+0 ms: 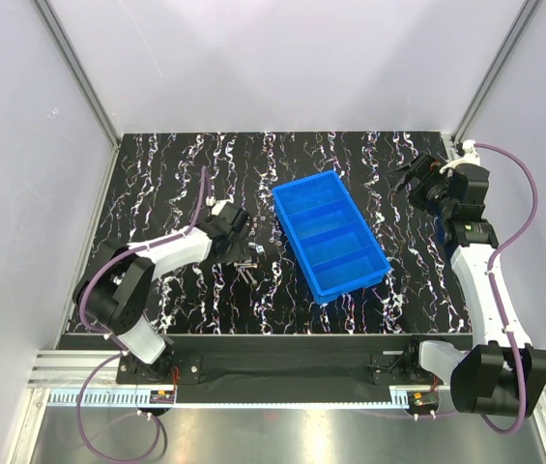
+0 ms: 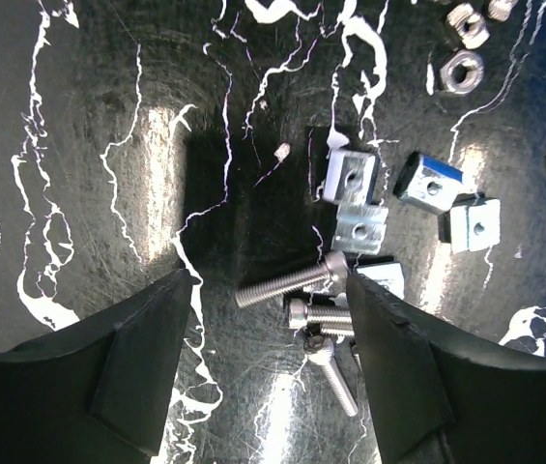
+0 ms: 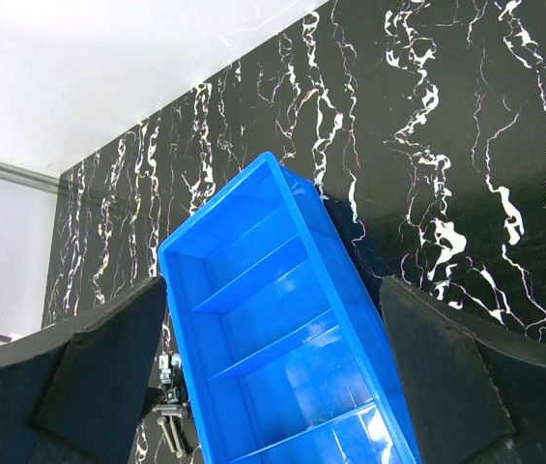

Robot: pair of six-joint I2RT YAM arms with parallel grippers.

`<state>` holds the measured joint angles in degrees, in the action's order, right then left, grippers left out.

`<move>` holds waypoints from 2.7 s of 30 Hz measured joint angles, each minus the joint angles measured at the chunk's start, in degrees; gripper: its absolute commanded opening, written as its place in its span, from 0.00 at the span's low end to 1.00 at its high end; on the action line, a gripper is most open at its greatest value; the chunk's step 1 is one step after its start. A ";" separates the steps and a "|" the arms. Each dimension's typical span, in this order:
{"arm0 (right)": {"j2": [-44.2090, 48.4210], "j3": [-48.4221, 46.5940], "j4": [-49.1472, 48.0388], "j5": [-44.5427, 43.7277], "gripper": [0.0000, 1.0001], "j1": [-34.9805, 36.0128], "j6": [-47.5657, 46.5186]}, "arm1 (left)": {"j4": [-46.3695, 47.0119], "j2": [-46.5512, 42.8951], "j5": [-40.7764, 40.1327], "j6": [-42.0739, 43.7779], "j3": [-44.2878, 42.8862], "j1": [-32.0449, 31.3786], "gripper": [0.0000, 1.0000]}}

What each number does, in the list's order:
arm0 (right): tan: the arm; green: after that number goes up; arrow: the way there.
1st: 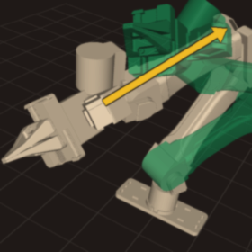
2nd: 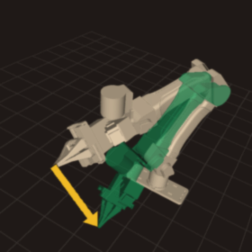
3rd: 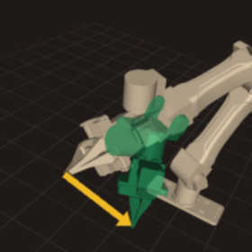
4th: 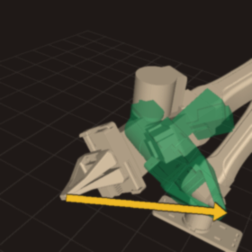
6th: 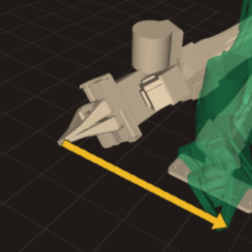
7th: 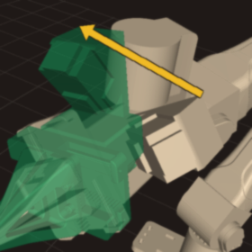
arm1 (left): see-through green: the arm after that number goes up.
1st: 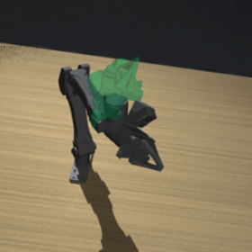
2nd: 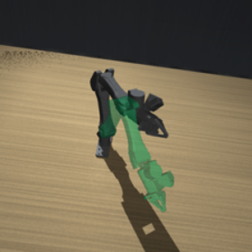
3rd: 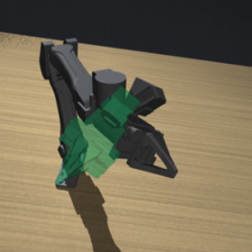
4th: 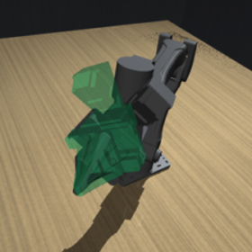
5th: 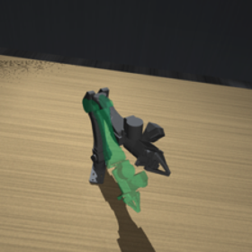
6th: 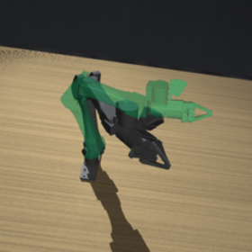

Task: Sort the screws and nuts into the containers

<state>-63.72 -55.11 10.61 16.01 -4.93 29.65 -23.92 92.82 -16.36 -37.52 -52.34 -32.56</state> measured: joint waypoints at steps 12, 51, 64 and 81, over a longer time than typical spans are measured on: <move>-0.57 0.00 0.02 -0.04 1.00 0.00 0.02 | 0.79 1.40 0.48 1.86 0.37 0.02 0.38; -2.10 0.00 2.89 -4.87 1.00 0.00 4.04 | 21.79 14.82 8.55 15.96 -33.20 -5.07 0.00; -1.92 0.00 4.26 -6.10 1.00 0.00 3.82 | 18.73 24.68 11.91 20.61 -38.58 -6.01 0.47; -1.92 0.00 4.24 -5.53 1.00 0.00 3.67 | 5.11 -17.90 1.88 7.28 -7.74 -6.12 0.62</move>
<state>-65.65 -55.11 14.85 10.48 -4.93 33.32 -18.81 74.91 -14.48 -30.24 -60.07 -38.68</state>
